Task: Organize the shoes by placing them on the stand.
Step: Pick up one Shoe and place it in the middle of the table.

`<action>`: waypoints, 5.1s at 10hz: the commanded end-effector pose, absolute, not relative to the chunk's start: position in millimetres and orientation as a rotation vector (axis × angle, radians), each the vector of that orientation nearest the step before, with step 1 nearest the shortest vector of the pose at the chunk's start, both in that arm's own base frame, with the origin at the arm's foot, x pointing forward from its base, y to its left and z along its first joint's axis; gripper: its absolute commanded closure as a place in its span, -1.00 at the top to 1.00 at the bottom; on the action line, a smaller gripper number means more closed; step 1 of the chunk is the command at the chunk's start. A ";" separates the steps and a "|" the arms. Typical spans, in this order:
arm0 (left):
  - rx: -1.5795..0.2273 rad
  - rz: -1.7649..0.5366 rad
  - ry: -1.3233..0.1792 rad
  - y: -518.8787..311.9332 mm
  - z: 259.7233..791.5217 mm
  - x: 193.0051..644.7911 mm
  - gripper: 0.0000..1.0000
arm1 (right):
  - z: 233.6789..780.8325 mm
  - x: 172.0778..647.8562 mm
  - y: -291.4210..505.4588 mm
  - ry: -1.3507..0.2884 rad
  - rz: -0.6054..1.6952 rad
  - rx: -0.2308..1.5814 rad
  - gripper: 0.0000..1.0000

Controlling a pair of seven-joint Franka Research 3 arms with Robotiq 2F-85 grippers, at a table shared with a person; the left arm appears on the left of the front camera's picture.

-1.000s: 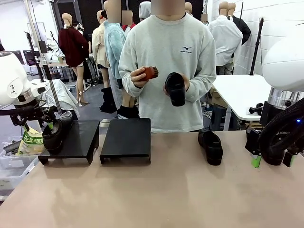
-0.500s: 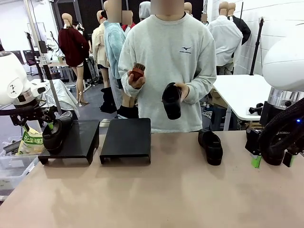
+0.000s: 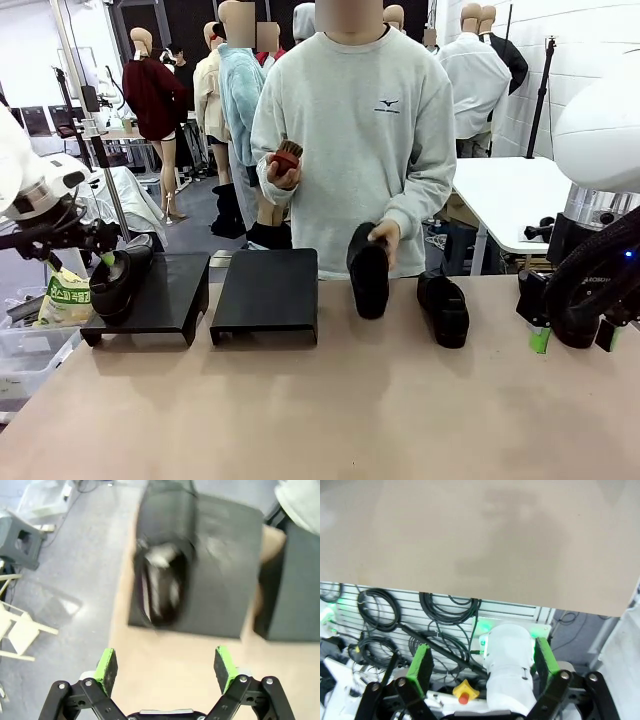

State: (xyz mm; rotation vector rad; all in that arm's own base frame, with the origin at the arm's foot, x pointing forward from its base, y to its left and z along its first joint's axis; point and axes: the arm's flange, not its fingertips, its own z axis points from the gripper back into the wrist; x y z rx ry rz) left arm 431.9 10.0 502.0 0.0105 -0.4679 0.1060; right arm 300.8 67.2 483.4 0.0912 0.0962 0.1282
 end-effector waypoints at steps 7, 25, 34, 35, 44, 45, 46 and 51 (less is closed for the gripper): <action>-0.234 -0.121 -0.078 -86.4 468.8 323.6 1.00 | 484.5 303.2 68.0 0.101 0.122 0.084 1.00; -0.312 -0.149 -0.091 -110.2 474.7 324.6 1.00 | 513.0 507.3 -49.9 -0.029 0.174 0.263 1.00; -0.312 -0.149 -0.091 -110.2 474.7 324.6 1.00 | 455.3 522.6 -29.2 -0.110 0.229 0.045 1.00; -0.312 -0.149 -0.091 -110.2 474.7 324.6 1.00 | 445.1 524.8 -17.4 -0.163 0.245 -0.026 1.00; -0.312 -0.149 -0.091 -110.2 474.7 324.6 1.00 | 411.0 552.8 -27.4 -0.190 0.188 -0.074 1.00; -0.312 -0.149 -0.091 -110.2 474.7 324.6 1.00 | 408.7 557.0 -33.4 -0.180 0.189 -0.053 1.00; -0.312 -0.149 -0.091 -110.2 474.7 324.6 1.00 | 406.2 565.2 -41.4 -0.165 0.182 -0.035 1.00; -0.312 -0.149 -0.091 -110.2 474.7 324.6 1.00 | 399.5 584.0 -56.2 -0.112 0.162 0.005 1.00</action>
